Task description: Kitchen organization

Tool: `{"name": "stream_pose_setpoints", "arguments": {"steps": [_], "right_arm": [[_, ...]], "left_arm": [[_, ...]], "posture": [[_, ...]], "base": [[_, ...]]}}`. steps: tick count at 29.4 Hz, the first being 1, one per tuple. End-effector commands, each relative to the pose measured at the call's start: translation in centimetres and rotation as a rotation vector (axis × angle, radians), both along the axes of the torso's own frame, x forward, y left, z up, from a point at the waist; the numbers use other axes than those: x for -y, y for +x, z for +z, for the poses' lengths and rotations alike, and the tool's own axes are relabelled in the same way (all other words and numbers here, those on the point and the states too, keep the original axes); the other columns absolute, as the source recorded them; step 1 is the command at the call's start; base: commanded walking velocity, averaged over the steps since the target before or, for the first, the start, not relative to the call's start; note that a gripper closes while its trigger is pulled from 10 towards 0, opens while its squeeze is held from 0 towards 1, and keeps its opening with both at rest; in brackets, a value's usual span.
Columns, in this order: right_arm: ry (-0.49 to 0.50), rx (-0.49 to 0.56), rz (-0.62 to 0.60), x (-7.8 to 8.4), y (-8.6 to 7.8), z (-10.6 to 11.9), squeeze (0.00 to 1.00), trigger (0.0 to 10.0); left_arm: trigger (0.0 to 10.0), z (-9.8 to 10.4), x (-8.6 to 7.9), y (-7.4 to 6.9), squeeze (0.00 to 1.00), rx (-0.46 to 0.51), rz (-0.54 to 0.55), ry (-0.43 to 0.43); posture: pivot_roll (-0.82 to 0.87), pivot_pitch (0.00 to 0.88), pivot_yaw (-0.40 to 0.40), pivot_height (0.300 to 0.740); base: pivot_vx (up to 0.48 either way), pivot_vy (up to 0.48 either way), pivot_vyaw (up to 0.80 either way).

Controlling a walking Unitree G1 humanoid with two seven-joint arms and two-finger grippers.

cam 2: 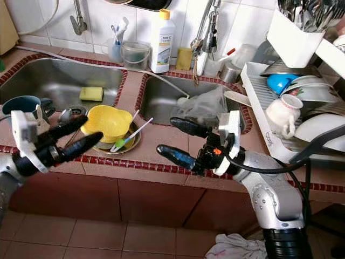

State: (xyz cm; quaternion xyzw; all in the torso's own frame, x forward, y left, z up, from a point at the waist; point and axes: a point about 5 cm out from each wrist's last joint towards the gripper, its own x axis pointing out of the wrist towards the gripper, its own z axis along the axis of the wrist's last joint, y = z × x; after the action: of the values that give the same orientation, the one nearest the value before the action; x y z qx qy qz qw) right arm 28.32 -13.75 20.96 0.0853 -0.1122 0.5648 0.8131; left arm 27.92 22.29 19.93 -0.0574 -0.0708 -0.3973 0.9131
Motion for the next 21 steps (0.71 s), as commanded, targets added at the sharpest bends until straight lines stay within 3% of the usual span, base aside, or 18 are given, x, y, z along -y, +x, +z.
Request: {"name": "stream_pose_setpoints", "arguments": {"steps": [1, 6, 10, 15, 21], "right_arm": [[0.055, 0.050, -0.083, 1.1, 0.7, 1.7, 0.00, 10.0], [0.149, 0.080, -0.211, 1.5, 1.8, 3.5, 0.00, 10.0], [0.198, 0.094, -0.348, 1.7, 2.5, 4.6, 0.00, 10.0], [0.213, 0.097, -0.473, 2.2, 2.6, 4.4, 0.00, 10.0], [0.266, 0.084, -0.615, 2.9, 2.6, 4.3, 0.00, 10.0]], "left_arm": [[10.0, 1.5, -0.1, 0.1, 0.00, 0.041, 0.015, -0.010], [10.0, 2.2, -0.2, 0.8, 0.00, 0.077, 0.113, -0.018], [10.0, 3.1, 0.3, 1.7, 0.00, 0.102, 0.229, -0.082], [10.0, 2.7, 0.7, 2.0, 0.00, 0.092, 0.351, -0.066], [10.0, 2.8, 0.7, 2.3, 0.00, 0.145, 0.467, 0.025]], "posture": [[0.13, 0.000, -0.103, 0.731], [0.13, 0.000, -0.103, 0.731], [0.12, 0.000, -0.097, 0.731], [0.12, 0.000, -0.098, 0.731], [0.12, 0.000, -0.097, 0.731]], "base": [[0.000, 0.000, 0.00], [0.000, 0.000, 0.00], [0.000, 0.000, 0.00], [0.000, 0.000, 0.00], [0.000, 0.000, 0.00]]}}
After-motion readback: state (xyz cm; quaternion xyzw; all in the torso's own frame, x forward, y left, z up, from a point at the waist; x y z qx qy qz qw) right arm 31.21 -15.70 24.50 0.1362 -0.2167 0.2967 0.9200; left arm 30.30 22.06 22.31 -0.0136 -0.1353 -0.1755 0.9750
